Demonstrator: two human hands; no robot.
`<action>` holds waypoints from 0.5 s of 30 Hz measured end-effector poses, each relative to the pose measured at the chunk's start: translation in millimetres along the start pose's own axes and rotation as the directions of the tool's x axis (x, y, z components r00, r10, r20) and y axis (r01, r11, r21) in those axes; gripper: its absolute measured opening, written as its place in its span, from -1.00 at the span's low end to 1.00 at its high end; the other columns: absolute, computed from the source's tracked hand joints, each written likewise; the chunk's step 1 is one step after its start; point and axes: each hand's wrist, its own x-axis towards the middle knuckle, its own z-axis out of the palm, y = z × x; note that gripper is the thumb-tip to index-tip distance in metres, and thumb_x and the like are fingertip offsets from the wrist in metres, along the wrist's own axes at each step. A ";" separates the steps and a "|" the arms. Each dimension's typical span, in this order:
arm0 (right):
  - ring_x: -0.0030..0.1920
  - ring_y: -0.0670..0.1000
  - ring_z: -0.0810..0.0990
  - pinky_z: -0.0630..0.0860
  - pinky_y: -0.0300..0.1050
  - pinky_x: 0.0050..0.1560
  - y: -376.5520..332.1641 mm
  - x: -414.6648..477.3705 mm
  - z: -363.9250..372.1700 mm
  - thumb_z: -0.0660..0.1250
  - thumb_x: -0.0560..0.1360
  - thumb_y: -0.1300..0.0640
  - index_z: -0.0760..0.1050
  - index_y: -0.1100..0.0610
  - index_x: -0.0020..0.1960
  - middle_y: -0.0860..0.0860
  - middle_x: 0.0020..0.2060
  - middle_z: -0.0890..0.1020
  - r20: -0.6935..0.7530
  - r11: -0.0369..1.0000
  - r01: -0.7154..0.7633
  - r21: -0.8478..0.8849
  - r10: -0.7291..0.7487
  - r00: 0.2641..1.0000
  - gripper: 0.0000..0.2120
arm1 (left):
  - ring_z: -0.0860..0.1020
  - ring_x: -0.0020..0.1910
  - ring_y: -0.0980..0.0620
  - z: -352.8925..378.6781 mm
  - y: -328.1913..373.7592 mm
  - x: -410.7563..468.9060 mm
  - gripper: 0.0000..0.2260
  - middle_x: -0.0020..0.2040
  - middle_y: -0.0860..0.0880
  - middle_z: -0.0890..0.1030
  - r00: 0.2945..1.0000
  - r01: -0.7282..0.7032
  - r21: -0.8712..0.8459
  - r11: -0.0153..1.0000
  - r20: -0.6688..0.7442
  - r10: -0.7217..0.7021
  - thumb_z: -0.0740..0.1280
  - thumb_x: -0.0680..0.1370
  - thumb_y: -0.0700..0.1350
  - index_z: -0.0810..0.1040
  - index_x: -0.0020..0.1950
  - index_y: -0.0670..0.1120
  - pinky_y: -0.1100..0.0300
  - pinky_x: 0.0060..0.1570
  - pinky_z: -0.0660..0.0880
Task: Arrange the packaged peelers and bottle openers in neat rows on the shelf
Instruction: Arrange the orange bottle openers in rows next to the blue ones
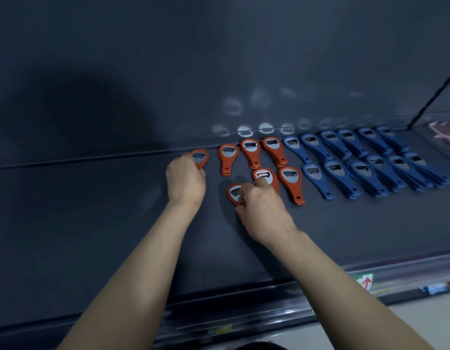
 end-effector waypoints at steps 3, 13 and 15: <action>0.08 0.14 0.45 0.41 -0.12 -0.05 1.0 -0.1 0.0 0.27 0.53 0.22 0.45 0.23 0.15 0.15 0.12 0.40 0.006 1.000 0.001 0.001 -0.001 1.000 -0.79 | 0.52 0.01 -0.25 7.0 8.7 1.4 -0.87 0.00 -0.26 0.57 1.000 -0.004 -0.016 1.000 -0.021 0.003 0.29 0.50 -0.24 0.51 -0.03 -0.30 0.02 -0.03 0.42; 0.06 0.15 0.48 0.41 -0.12 -0.07 2.8 1.9 -3.0 0.27 0.54 0.18 0.46 0.22 0.16 0.14 0.12 0.40 0.034 1.000 0.007 0.016 -0.008 0.999 -0.78 | 0.50 0.10 -0.22 18.8 23.4 4.4 -0.76 0.10 -0.24 0.55 1.000 0.007 -0.031 0.999 -0.004 -0.007 0.35 0.49 -0.16 0.51 0.09 -0.27 0.03 0.02 0.41; 0.05 0.15 0.49 0.36 -0.15 -0.11 2.5 2.3 -3.3 0.26 0.54 0.18 0.46 0.22 0.14 0.14 0.11 0.41 0.026 1.000 -0.003 0.011 0.003 1.000 -0.80 | 0.51 0.08 -0.23 17.5 24.4 3.8 -0.79 0.07 -0.24 0.55 1.000 0.012 -0.031 0.999 0.002 -0.012 0.33 0.49 -0.19 0.51 0.06 -0.28 0.01 -0.03 0.42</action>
